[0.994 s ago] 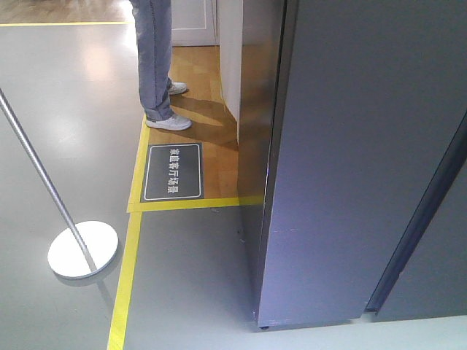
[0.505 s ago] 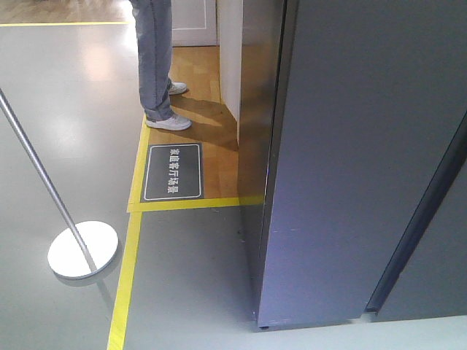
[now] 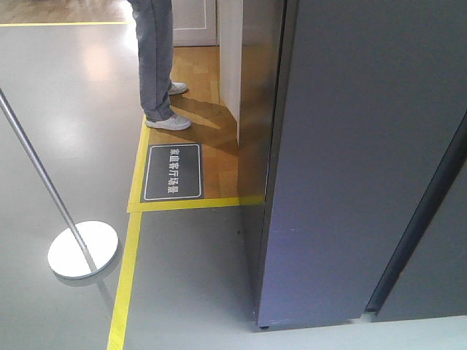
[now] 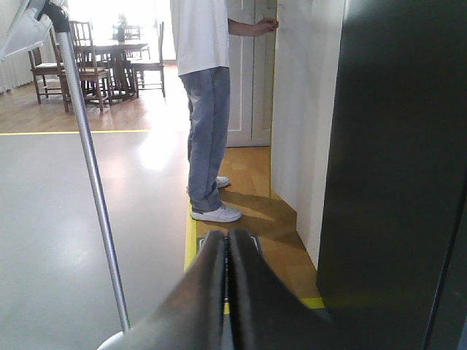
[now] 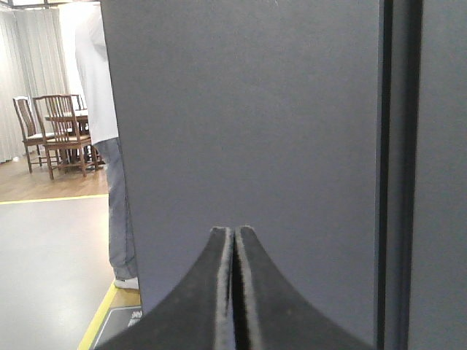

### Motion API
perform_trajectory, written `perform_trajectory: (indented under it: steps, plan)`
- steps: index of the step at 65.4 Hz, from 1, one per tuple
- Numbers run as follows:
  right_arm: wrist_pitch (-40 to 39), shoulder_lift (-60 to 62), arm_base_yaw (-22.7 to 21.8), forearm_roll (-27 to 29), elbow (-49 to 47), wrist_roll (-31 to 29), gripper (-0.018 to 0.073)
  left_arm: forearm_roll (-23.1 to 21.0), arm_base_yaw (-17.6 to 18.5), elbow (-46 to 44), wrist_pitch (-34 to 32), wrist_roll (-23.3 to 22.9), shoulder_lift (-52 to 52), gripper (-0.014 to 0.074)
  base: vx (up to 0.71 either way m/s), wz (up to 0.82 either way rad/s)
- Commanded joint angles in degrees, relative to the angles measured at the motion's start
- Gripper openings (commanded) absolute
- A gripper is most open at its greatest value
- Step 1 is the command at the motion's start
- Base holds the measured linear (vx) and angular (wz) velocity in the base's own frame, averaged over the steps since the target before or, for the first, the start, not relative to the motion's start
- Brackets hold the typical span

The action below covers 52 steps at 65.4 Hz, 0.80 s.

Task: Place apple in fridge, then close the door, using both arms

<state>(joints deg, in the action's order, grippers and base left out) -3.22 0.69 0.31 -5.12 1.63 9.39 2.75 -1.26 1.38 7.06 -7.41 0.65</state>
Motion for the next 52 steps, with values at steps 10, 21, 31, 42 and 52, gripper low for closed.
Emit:
perform_trajectory:
  steps: [10, 21, 31, 42, 52]
  plan:
    - [-6.60, 0.66, -0.37, -0.58, -0.14, -0.27, -0.0003, -0.02, -0.01, -1.00, -4.28, -0.59, 0.87, -0.0006, 0.00, 0.00]
    - [-6.53, 0.66, -0.37, -0.58, -0.14, -0.27, -0.0003, -0.02, -0.01, -1.00, -4.28, -0.59, 0.87, -0.0006, 0.00, 0.00]
    - [-6.53, 0.66, -0.37, -0.58, -0.14, -0.27, -0.0003, -0.02, -0.01, -1.00, -4.28, -0.59, 0.87, -0.0006, 0.00, 0.00]
    - [-6.53, 0.66, -0.37, -0.58, -0.14, -0.27, -0.0003, -0.02, -0.01, -1.00, -4.28, -0.59, 0.87, -0.0006, 0.00, 0.00]
    - [-6.42, 0.66, -0.37, -0.58, -0.14, -0.27, -0.0003, -0.02, -0.01, -1.00, -4.28, -0.59, 0.87, -0.0006, 0.00, 0.00]
